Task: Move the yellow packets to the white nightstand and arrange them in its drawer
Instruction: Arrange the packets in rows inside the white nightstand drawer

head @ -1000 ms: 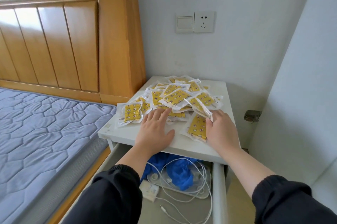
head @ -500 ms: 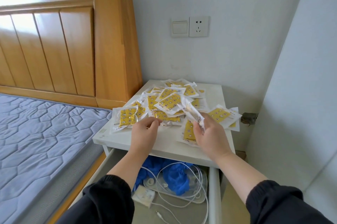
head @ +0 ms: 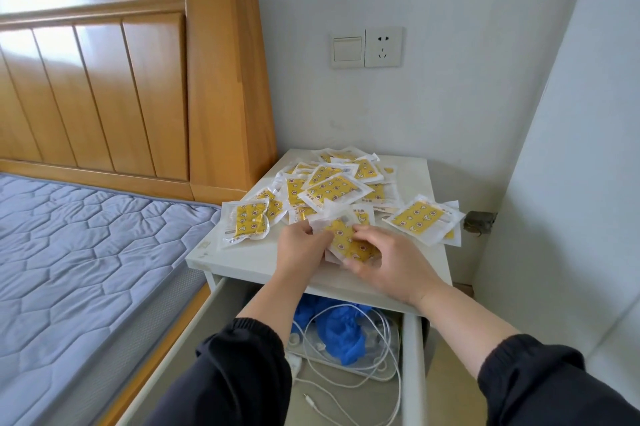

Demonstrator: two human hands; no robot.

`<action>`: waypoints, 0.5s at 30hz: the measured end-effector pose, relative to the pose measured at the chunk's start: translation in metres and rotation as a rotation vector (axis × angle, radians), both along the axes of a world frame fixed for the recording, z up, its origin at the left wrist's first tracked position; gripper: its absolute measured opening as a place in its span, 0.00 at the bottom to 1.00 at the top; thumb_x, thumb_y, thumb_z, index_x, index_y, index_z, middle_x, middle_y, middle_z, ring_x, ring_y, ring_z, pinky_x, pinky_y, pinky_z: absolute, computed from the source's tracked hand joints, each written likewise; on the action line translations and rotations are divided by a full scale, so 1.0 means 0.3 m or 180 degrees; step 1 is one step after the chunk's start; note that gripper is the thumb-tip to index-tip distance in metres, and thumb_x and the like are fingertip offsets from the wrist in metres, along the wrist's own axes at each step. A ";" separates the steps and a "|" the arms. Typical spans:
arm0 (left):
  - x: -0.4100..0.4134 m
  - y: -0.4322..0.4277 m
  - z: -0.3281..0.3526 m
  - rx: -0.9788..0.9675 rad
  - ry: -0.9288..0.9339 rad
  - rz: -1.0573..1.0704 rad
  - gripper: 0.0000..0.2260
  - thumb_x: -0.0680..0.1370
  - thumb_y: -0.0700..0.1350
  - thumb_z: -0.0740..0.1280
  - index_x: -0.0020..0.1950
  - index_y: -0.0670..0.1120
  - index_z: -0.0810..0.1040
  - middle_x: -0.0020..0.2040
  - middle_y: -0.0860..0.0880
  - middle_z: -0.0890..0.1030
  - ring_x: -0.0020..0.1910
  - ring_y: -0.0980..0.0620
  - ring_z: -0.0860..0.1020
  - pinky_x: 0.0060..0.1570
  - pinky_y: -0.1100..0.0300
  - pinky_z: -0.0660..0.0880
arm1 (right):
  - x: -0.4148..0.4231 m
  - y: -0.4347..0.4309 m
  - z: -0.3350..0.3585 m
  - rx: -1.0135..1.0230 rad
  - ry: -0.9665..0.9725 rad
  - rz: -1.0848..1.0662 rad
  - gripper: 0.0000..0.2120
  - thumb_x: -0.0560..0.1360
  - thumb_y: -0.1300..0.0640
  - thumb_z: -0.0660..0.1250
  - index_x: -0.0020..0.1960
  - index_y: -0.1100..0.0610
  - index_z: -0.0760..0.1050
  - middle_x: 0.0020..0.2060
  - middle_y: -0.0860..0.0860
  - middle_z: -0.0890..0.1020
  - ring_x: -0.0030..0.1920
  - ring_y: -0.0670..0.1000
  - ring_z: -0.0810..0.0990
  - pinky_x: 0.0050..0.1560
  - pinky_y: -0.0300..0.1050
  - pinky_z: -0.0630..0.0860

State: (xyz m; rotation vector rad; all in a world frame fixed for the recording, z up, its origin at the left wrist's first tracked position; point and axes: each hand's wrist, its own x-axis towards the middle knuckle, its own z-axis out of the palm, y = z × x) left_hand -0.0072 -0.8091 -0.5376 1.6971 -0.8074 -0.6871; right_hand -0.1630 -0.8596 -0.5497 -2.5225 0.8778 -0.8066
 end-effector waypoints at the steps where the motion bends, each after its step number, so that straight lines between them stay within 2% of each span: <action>1: -0.001 0.003 -0.005 -0.0052 -0.0043 0.0045 0.08 0.73 0.42 0.70 0.39 0.38 0.76 0.34 0.41 0.78 0.33 0.47 0.75 0.35 0.56 0.72 | -0.002 0.005 0.005 -0.0049 -0.0122 0.0006 0.30 0.72 0.36 0.60 0.63 0.57 0.76 0.67 0.49 0.74 0.67 0.45 0.70 0.67 0.40 0.67; 3: -0.004 0.010 -0.012 -0.0148 -0.0079 0.0065 0.06 0.74 0.43 0.70 0.44 0.40 0.80 0.40 0.41 0.83 0.37 0.47 0.80 0.40 0.54 0.77 | -0.008 -0.006 -0.008 -0.0324 -0.0694 -0.0360 0.27 0.75 0.40 0.55 0.58 0.60 0.79 0.64 0.54 0.76 0.66 0.50 0.72 0.67 0.46 0.67; 5: -0.003 0.013 -0.018 -0.0316 0.0022 -0.0035 0.02 0.75 0.42 0.70 0.43 0.47 0.81 0.41 0.47 0.85 0.40 0.51 0.83 0.45 0.54 0.81 | -0.013 -0.040 -0.015 -0.0567 -0.1207 -0.1290 0.21 0.76 0.47 0.56 0.54 0.61 0.80 0.62 0.57 0.77 0.65 0.55 0.71 0.67 0.51 0.65; 6: -0.004 0.015 -0.016 -0.0379 0.0063 -0.0074 0.05 0.76 0.41 0.70 0.42 0.51 0.81 0.40 0.50 0.85 0.41 0.53 0.83 0.47 0.54 0.81 | -0.016 -0.059 -0.013 -0.0546 -0.1210 -0.1846 0.18 0.76 0.51 0.58 0.55 0.61 0.79 0.64 0.59 0.74 0.66 0.58 0.69 0.68 0.54 0.62; 8: 0.001 0.013 -0.020 -0.0430 0.0064 -0.0087 0.08 0.76 0.42 0.70 0.42 0.55 0.79 0.40 0.53 0.84 0.42 0.53 0.83 0.48 0.52 0.81 | -0.024 -0.099 -0.012 -0.0077 -0.0985 -0.2732 0.15 0.77 0.56 0.60 0.61 0.60 0.75 0.70 0.60 0.67 0.71 0.60 0.63 0.70 0.59 0.58; 12: -0.001 0.005 -0.027 -0.0339 -0.0199 0.0015 0.02 0.77 0.45 0.69 0.44 0.49 0.80 0.45 0.46 0.84 0.46 0.46 0.83 0.49 0.47 0.80 | -0.036 -0.137 0.003 0.0734 -0.1014 -0.3430 0.24 0.78 0.51 0.62 0.70 0.59 0.64 0.74 0.59 0.61 0.73 0.59 0.59 0.70 0.62 0.58; 15: -0.001 -0.001 -0.034 -0.0283 -0.0391 0.0045 0.05 0.77 0.47 0.68 0.50 0.47 0.80 0.46 0.46 0.84 0.46 0.47 0.82 0.49 0.46 0.80 | -0.032 -0.172 -0.003 0.1081 -0.0880 -0.3548 0.33 0.76 0.46 0.65 0.73 0.62 0.58 0.73 0.59 0.61 0.72 0.59 0.61 0.69 0.62 0.60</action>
